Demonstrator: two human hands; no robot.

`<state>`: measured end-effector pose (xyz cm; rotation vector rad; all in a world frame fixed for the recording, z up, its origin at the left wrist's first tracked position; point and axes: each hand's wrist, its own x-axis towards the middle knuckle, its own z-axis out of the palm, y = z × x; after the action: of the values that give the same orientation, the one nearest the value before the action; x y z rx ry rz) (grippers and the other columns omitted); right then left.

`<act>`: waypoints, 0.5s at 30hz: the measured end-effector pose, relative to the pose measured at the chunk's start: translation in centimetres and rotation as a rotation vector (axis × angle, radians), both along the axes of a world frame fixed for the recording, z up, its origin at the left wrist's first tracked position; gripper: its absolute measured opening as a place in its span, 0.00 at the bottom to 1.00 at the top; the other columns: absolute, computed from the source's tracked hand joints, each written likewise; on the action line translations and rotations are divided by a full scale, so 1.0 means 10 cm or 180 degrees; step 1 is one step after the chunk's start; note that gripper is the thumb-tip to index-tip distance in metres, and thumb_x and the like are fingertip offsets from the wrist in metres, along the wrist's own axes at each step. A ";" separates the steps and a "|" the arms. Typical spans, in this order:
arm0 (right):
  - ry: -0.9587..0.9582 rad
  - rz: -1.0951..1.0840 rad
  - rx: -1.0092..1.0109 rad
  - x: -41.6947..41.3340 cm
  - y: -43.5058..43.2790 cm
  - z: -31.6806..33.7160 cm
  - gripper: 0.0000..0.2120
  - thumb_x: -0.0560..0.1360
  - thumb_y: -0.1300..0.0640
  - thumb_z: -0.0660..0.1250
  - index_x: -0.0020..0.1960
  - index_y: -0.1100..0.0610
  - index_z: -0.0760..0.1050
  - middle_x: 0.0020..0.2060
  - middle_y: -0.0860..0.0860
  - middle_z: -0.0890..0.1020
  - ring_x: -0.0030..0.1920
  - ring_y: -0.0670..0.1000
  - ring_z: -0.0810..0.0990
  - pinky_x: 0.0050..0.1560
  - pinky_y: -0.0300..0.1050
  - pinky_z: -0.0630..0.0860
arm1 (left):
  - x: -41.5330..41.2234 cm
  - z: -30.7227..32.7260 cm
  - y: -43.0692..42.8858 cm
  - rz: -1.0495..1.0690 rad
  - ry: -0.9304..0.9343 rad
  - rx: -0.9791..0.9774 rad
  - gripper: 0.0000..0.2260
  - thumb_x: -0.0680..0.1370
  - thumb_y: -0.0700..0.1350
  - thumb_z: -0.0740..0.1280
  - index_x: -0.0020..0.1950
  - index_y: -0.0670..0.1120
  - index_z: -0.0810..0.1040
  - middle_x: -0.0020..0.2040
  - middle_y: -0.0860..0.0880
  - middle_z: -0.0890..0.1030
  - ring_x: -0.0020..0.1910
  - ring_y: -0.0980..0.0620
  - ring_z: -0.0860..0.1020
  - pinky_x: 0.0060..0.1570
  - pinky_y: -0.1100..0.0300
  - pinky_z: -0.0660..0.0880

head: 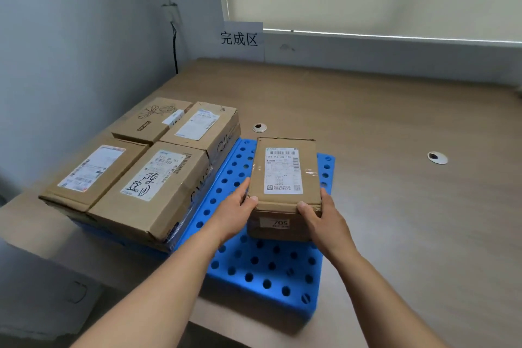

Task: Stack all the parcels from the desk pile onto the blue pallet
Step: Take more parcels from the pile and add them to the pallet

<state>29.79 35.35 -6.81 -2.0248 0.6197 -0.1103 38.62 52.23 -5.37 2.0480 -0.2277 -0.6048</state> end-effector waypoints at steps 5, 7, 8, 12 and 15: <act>0.0115 -0.0186 -0.0038 0.36 0.14 0.00 0.29 0.78 0.44 0.58 0.76 0.48 0.54 0.64 0.48 0.73 0.59 0.52 0.74 0.55 0.51 0.75 | 0.45 0.15 0.08 -0.0523 -0.0440 0.0567 0.24 0.82 0.49 0.55 0.77 0.55 0.52 0.72 0.55 0.65 0.68 0.49 0.69 0.64 0.56 0.66; 0.0122 -0.0268 -0.0017 0.53 0.18 0.00 0.29 0.78 0.44 0.58 0.76 0.49 0.53 0.65 0.49 0.73 0.60 0.53 0.74 0.57 0.53 0.75 | 0.67 0.22 0.15 -0.0653 -0.0840 0.0787 0.23 0.81 0.50 0.56 0.76 0.57 0.57 0.72 0.54 0.67 0.64 0.47 0.72 0.61 0.54 0.71; 0.0133 -0.0311 -0.0023 0.62 0.21 0.00 0.29 0.78 0.44 0.58 0.76 0.49 0.54 0.65 0.49 0.73 0.60 0.53 0.74 0.56 0.54 0.76 | 0.79 0.26 0.20 -0.0632 -0.0986 0.0825 0.22 0.81 0.50 0.56 0.75 0.57 0.58 0.73 0.53 0.66 0.64 0.46 0.73 0.59 0.53 0.73; 0.0168 -0.0446 -0.0002 0.96 0.29 -0.01 0.30 0.78 0.44 0.58 0.76 0.51 0.54 0.66 0.51 0.73 0.62 0.54 0.74 0.59 0.53 0.74 | 1.29 0.39 0.39 -0.0620 -0.1619 0.1210 0.21 0.81 0.46 0.56 0.75 0.50 0.60 0.73 0.50 0.66 0.71 0.49 0.64 0.68 0.53 0.63; 0.0192 -0.0551 -0.0021 1.18 0.33 -0.03 0.31 0.78 0.42 0.58 0.76 0.51 0.54 0.67 0.52 0.72 0.63 0.56 0.73 0.60 0.57 0.73 | 1.56 0.40 0.52 -0.0744 -0.1770 0.1643 0.19 0.81 0.44 0.55 0.73 0.48 0.64 0.71 0.48 0.69 0.70 0.47 0.64 0.66 0.51 0.64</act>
<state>41.63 38.69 -7.14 -1.9842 0.8335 -0.1548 54.19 57.47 -1.33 2.6891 -0.7031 -0.2236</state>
